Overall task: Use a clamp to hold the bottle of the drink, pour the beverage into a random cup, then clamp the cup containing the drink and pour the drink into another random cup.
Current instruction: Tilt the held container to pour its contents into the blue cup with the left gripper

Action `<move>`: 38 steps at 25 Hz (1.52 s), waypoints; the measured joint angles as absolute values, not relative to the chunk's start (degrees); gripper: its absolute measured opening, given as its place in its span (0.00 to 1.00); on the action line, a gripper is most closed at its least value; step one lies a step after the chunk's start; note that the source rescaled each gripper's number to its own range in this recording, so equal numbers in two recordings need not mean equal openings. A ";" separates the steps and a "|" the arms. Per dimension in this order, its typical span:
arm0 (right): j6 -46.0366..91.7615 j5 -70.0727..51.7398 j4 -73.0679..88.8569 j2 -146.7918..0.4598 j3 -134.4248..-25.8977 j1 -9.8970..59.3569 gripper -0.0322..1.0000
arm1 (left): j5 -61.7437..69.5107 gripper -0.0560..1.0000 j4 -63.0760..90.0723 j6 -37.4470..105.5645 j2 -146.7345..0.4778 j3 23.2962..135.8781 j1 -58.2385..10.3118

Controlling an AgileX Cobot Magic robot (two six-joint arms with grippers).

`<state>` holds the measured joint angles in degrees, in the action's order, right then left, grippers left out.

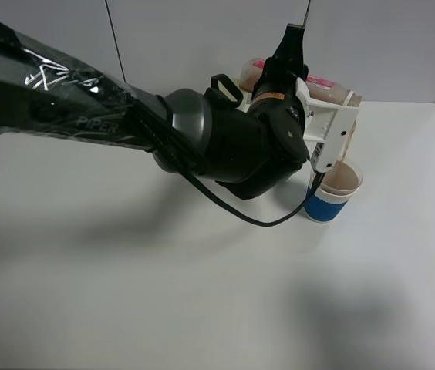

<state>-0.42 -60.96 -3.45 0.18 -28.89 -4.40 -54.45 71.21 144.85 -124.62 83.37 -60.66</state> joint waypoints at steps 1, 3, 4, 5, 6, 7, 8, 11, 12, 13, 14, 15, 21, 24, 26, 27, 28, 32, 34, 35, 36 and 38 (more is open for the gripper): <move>-0.42 -60.96 -3.45 0.18 -28.89 -4.40 0.74 | -54.67 0.05 71.21 144.85 -124.62 83.37 -60.66; -0.42 -60.96 -3.45 0.18 -28.89 -4.40 0.74 | -55.00 0.05 71.21 144.85 -124.62 83.37 -60.66; -0.42 -60.96 -3.45 0.18 -28.89 -4.40 0.74 | -55.17 0.05 71.21 144.85 -124.62 83.37 -60.66; -0.42 -60.96 -3.45 0.18 -28.89 -4.40 0.74 | -55.35 0.05 71.21 144.85 -124.62 83.37 -60.66; -0.42 -60.96 -3.45 0.18 -28.89 -4.40 0.74 | -55.59 0.05 71.21 144.85 -124.62 83.37 -60.66; -0.42 -60.96 -3.45 0.18 -28.89 -4.40 0.74 | -55.75 0.05 71.21 144.85 -124.62 83.37 -60.66; -0.42 -60.96 -3.45 0.18 -28.89 -4.40 0.74 | -55.75 0.05 71.21 144.85 -124.62 83.37 -60.66; -0.42 -60.96 -3.45 0.18 -28.89 -4.40 0.74 | -56.17 0.05 71.21 144.87 -124.62 83.37 -60.66; -0.42 -60.96 -3.45 0.18 -28.89 -4.40 0.74 | -56.36 0.05 71.21 144.87 -124.62 83.37 -60.66; -0.42 -60.96 -3.45 0.18 -28.89 -4.40 0.74 | -56.40 0.05 71.21 144.87 -124.62 83.37 -60.66; -0.42 -60.96 -3.45 0.18 -28.89 -4.40 0.74 | -56.51 0.05 71.21 144.87 -124.62 83.37 -60.66; -0.42 -60.96 -3.45 0.18 -28.89 -4.40 0.74 | -56.51 0.05 71.21 144.87 -124.62 83.37 -60.66; -0.42 -60.96 -3.45 0.18 -28.89 -4.40 0.74 | -56.51 0.05 70.30 144.87 -124.62 83.37 -60.66; -0.42 -60.96 -3.45 0.18 -28.89 -4.40 0.74 | -56.68 0.05 69.34 145.06 -124.62 83.37 -60.66; -0.42 -60.96 -3.45 0.18 -28.89 -4.40 0.74 | -56.84 0.05 68.96 146.12 -124.62 83.37 -60.66; -0.42 -60.96 -3.45 0.18 -28.89 -4.40 0.74 | -56.84 0.05 68.81 146.91 -124.62 83.37 -60.66; -0.42 -60.96 -3.45 0.18 -28.89 -4.40 0.74 | -56.84 0.05 68.68 147.76 -124.62 83.37 -60.66; -0.42 -60.96 -3.45 0.18 -28.89 -4.40 0.74 | -56.84 0.05 68.67 150.03 -124.62 83.37 -60.66; -0.42 -60.96 -3.45 0.18 -28.89 -4.40 0.74 | -56.89 0.05 68.67 150.08 -124.62 83.37 -60.66; -0.42 -60.96 -3.45 0.18 -28.89 -4.40 0.74 | -56.94 0.05 68.67 150.08 -124.62 83.37 -60.66; -0.42 -60.96 -3.45 0.18 -28.89 -4.40 0.74 | -57.07 0.05 68.67 150.13 -124.62 83.37 -60.66; -0.42 -60.96 -3.45 0.18 -28.89 -4.40 0.74 | -57.43 0.05 68.67 150.31 -124.62 83.37 -60.66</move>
